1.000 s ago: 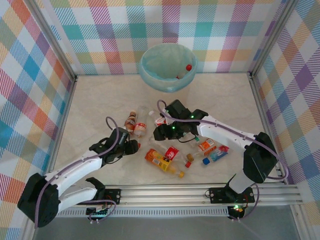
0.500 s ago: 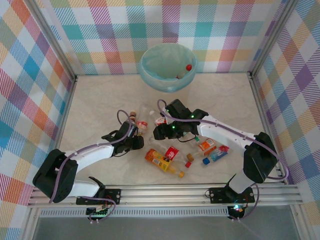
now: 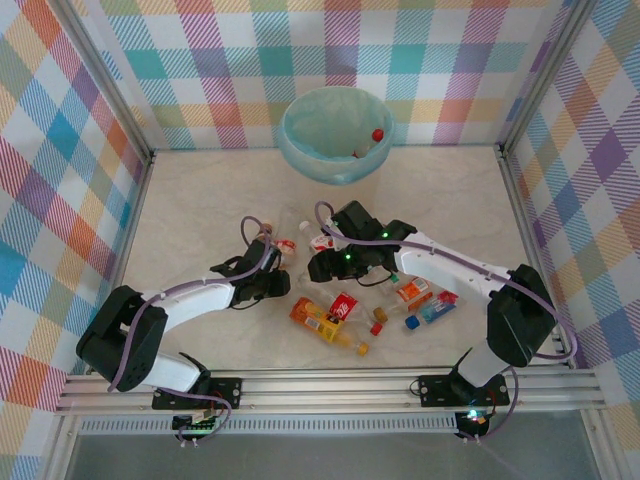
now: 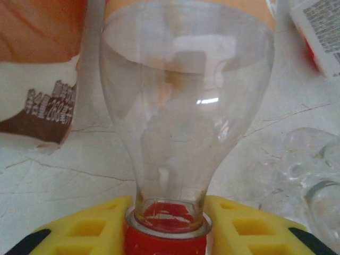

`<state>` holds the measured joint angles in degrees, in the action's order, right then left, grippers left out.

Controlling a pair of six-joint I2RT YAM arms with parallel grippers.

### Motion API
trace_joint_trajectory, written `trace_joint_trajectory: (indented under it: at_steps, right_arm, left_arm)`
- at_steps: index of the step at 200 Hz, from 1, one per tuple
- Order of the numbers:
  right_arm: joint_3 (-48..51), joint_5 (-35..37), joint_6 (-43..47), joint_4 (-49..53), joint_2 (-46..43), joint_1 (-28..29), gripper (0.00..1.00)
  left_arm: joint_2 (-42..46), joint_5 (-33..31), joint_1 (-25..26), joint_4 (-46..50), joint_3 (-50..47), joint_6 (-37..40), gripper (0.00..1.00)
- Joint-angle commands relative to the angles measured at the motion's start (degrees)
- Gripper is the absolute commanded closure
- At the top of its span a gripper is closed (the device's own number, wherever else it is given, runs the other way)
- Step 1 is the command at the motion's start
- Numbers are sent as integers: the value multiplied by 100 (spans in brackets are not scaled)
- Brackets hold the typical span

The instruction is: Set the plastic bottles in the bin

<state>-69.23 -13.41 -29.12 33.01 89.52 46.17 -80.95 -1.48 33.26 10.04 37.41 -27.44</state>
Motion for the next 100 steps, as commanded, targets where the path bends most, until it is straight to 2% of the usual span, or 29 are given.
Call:
trace_joint_trajectory:
  at_steps: [1, 35, 64, 90, 100]
  right_arm:
    - [31, 66, 126, -58, -270, 17, 38]
    - [-148, 49, 169, -36, -481, 16, 38]
    - [-506, 101, 326, 70, -700, 9, 38]
    - [-917, 95, 449, 3, -881, 16, 37]
    - [-1060, 31, 456, -105, -926, 17, 36]
  left_arm:
    - [123, -2, 34, 132, 136, 123, 68]
    - [814, -117, 32, 539, 100, 229, 76]
    - [2074, -108, 41, 1313, 154, 359, 85]
    - [3355, -310, 41, 2084, 329, 589, 100]
    - [3801, -403, 41, 2355, 416, 688, 100]
